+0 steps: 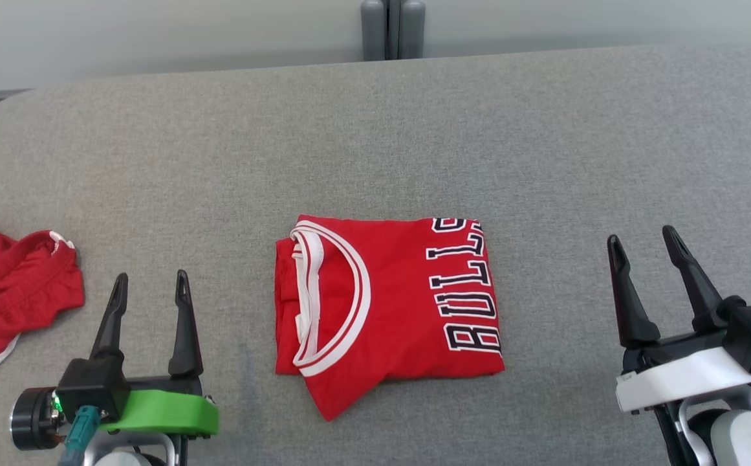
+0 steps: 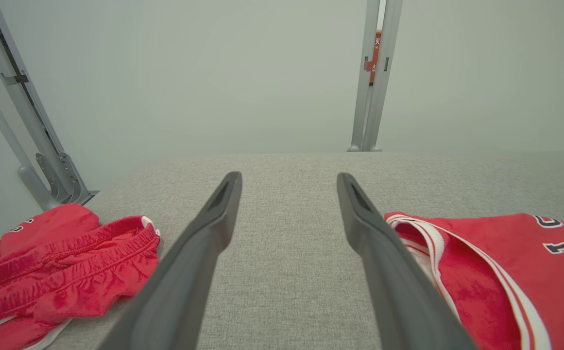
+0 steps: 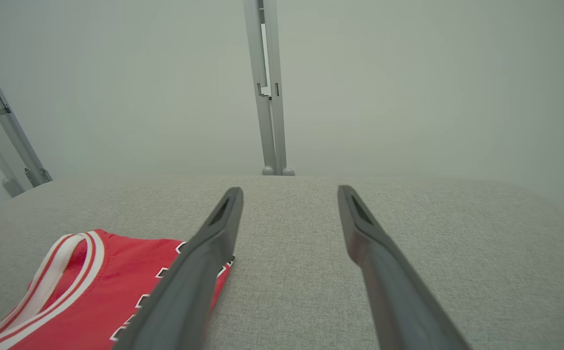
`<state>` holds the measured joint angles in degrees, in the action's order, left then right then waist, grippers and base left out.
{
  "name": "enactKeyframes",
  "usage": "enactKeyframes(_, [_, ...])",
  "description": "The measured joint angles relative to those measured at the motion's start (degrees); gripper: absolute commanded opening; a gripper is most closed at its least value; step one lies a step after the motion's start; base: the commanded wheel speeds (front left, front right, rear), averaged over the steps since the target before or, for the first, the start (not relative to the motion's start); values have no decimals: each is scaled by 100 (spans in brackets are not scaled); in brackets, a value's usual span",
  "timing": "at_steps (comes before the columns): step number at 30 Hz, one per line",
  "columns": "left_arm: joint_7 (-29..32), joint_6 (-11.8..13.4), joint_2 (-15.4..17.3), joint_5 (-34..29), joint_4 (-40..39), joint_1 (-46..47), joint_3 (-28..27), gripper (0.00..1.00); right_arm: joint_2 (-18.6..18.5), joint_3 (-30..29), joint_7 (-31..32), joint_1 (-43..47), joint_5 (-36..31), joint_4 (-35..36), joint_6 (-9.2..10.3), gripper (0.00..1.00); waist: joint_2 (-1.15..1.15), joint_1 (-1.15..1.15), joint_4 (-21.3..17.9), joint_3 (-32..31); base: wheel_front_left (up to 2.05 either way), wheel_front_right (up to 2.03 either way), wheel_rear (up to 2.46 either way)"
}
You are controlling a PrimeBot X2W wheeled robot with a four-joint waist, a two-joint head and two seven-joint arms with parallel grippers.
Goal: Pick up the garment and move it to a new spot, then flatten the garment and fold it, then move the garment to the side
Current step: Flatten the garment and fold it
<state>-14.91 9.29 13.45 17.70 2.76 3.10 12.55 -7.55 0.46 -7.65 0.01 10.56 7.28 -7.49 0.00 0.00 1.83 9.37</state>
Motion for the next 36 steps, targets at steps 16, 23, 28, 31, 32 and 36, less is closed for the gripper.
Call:
enactKeyframes(16, [224,63,92,59,25,-613,167,100,76,-93,297,800,144,204,0,100,0,0,-98,-770,0,0,0])
enactKeyframes(23, [276,74,99,76,46,-704,229,100,52,-112,353,906,200,226,0,100,0,0,-84,-918,0,0,0])
enactKeyframes(28, [285,80,143,91,85,-714,227,100,48,-111,355,906,213,229,0,100,0,0,-91,-915,0,0,0])
enactKeyframes(31, [285,81,151,94,111,-714,231,100,45,-115,359,906,213,229,0,100,0,0,-88,-913,0,0,0])
enactKeyframes(32, [285,82,153,103,115,-714,232,100,43,-116,360,906,213,229,0,100,0,0,-87,-909,0,0,0])
enactKeyframes(36, [281,89,155,124,134,-708,241,100,42,-120,359,906,214,225,0,100,0,0,-77,-900,0,0,0])
